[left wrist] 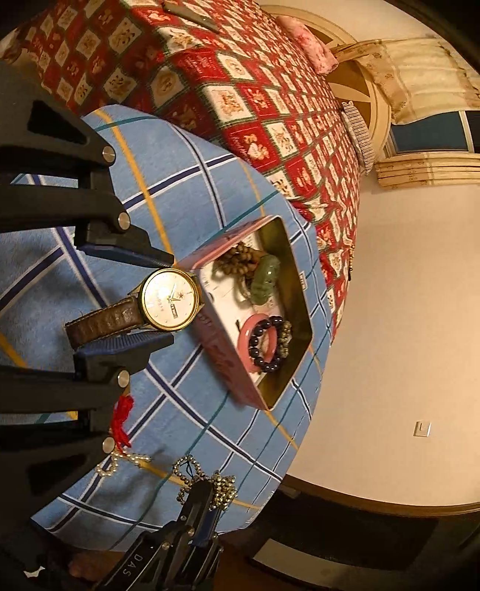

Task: Organize jewelry
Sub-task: 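Carry the gold watch and gold bead chain into the tin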

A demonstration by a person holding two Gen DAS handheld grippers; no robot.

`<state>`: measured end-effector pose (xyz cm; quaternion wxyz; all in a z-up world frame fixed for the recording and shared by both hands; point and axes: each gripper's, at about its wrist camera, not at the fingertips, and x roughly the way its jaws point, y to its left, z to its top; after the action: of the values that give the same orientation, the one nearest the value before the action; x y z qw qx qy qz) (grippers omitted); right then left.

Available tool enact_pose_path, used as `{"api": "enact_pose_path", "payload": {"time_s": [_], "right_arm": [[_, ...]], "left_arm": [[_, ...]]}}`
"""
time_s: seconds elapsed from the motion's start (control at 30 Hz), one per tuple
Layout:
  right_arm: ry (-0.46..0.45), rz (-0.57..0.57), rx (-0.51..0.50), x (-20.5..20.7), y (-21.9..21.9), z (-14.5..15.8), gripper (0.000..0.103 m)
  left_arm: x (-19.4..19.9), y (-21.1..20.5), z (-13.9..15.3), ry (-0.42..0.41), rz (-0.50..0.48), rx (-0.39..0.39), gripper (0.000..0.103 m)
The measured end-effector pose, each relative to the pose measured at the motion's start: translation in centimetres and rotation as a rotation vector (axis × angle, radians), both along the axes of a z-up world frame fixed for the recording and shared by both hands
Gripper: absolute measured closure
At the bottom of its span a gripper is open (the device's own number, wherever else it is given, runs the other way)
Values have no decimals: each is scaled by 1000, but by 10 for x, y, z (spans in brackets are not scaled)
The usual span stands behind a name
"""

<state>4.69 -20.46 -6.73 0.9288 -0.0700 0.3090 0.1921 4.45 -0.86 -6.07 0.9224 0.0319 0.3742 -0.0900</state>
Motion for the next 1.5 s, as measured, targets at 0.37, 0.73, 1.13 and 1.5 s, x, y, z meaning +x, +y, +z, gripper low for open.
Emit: {"api": "enact_pose_path", "payload": {"time_s": [0.37,0.73,1.13,1.5], "right_arm": [[-43,22,2,16,8,21,85],[-69,41,-4,35,21,35,85],[-99,60,-11,68,40,53,85],[-101,52,-29,99,49,57,85]], "left_arm": [[19,-1,27,-61,-9,8,67],[47,3,44,-104,-4,28,67],[76,3,53,-127,-2,43,67],[104,-2,52,-124,0,65,67]]}}
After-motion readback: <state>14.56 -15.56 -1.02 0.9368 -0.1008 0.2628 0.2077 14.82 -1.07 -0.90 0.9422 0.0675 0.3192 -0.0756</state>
